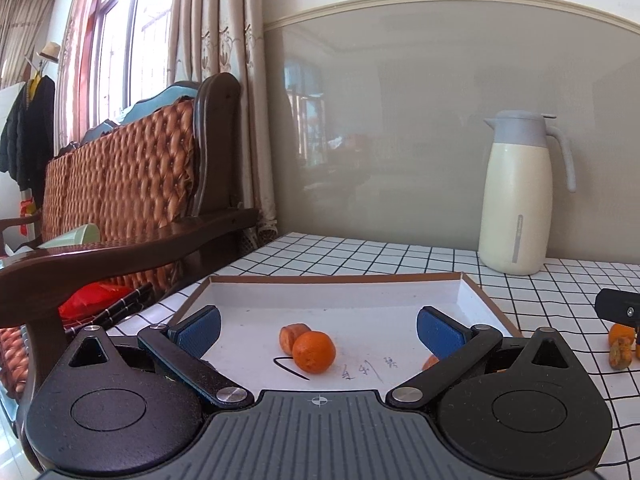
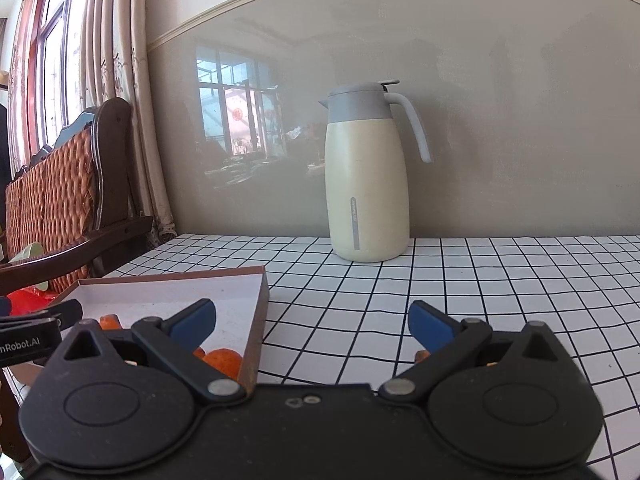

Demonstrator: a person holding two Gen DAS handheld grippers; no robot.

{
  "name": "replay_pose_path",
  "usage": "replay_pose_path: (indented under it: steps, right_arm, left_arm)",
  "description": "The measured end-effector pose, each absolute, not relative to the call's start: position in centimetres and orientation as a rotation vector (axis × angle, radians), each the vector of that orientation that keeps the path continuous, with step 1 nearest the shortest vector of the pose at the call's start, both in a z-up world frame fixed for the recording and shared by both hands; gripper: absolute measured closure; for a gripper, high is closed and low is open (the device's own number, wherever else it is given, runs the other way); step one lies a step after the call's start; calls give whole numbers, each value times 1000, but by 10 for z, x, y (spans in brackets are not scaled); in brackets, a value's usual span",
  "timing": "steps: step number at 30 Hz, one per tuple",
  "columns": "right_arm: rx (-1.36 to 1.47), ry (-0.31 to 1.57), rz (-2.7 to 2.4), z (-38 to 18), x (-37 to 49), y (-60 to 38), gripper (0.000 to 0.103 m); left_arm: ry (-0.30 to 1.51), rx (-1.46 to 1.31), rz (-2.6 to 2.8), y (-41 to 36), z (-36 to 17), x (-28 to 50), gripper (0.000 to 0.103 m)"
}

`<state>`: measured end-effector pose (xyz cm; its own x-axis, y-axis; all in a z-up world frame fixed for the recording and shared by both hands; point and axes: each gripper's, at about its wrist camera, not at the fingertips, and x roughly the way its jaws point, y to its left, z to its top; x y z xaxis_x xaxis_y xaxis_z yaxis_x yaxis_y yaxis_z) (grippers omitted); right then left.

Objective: Organize fruits
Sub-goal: 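Move both open tools back from the box toward the remaining fruit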

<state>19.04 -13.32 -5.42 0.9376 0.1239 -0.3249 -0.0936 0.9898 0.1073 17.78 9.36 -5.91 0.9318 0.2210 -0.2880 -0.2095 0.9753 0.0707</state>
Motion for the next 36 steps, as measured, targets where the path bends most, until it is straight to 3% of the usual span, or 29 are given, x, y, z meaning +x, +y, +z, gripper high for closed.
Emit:
replay_pose_path:
  steps: [24,36]
  right_arm:
    - [113,360,-32,-65,154,-202,13]
    - [135,382,-111,-71,146,-243,26]
  left_arm:
    - [290,152,-40,-14,-69,158,0]
    - [309,172,-139,-62,-77,162,0]
